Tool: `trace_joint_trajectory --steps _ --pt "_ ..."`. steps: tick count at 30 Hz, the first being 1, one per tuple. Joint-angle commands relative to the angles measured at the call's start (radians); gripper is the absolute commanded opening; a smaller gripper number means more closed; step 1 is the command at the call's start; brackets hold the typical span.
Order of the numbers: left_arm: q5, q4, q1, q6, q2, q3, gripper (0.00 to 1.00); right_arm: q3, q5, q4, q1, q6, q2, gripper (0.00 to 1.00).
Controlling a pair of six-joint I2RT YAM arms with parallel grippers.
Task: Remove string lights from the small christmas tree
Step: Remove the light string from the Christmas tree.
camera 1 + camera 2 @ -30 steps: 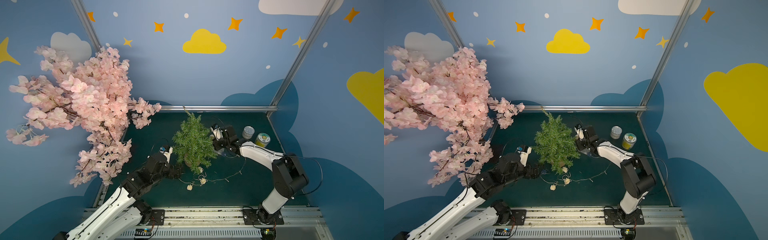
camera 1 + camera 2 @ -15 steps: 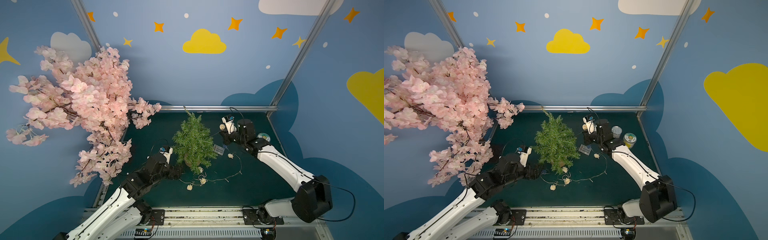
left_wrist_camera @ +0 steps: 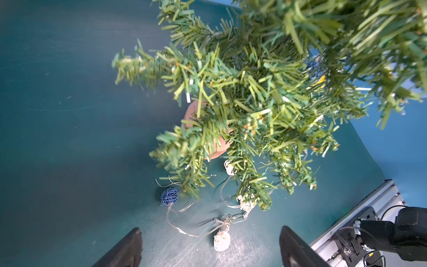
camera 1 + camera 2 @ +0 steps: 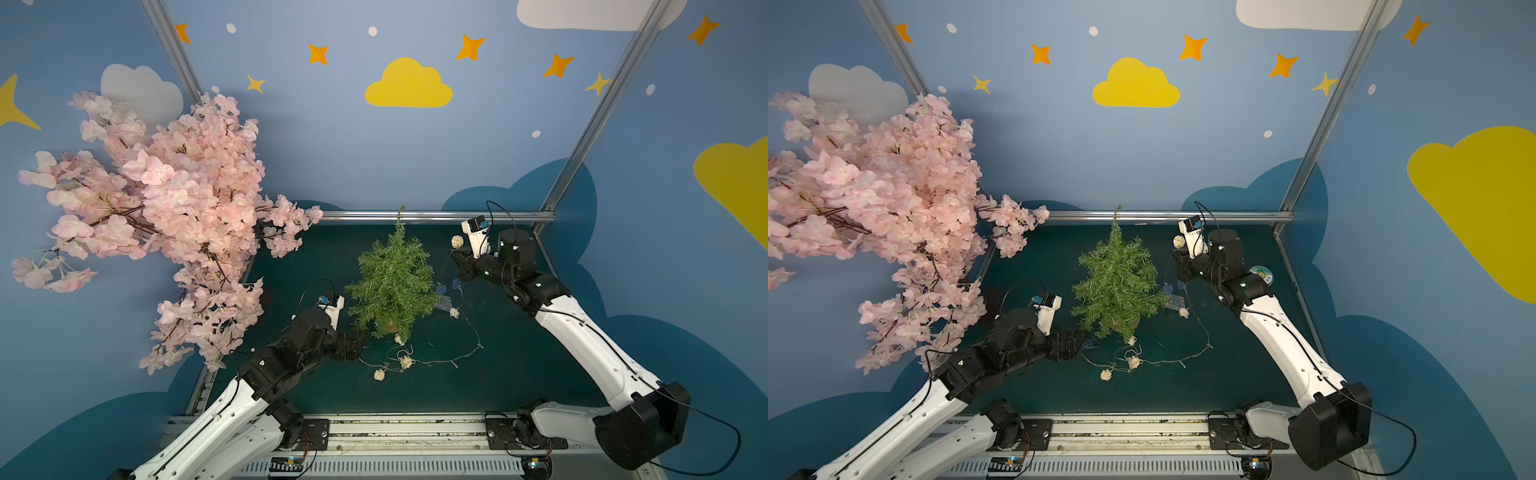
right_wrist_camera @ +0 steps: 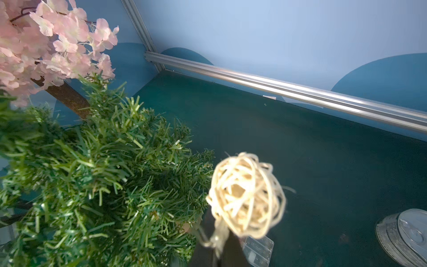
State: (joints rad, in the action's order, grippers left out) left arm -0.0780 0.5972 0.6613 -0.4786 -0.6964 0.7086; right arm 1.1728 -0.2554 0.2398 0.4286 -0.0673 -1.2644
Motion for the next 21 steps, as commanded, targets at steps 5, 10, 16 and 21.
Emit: trace_joint_trajectory --steps 5,10,16,21 --pt "0.004 0.016 -0.003 -0.005 0.028 -0.009 0.93 0.012 -0.046 0.026 -0.098 -0.041 -0.017 0.00" --pt "0.000 0.020 -0.003 -0.004 0.029 -0.009 0.92 0.015 -0.035 0.049 -0.152 -0.062 -0.012 0.00" --pt "0.002 0.004 -0.005 -0.002 0.020 -0.011 0.93 0.002 0.005 0.080 -0.246 -0.116 0.050 0.00" --pt "0.004 -0.007 -0.005 0.000 0.017 -0.017 0.93 0.004 0.054 0.100 -0.316 -0.164 0.093 0.00"
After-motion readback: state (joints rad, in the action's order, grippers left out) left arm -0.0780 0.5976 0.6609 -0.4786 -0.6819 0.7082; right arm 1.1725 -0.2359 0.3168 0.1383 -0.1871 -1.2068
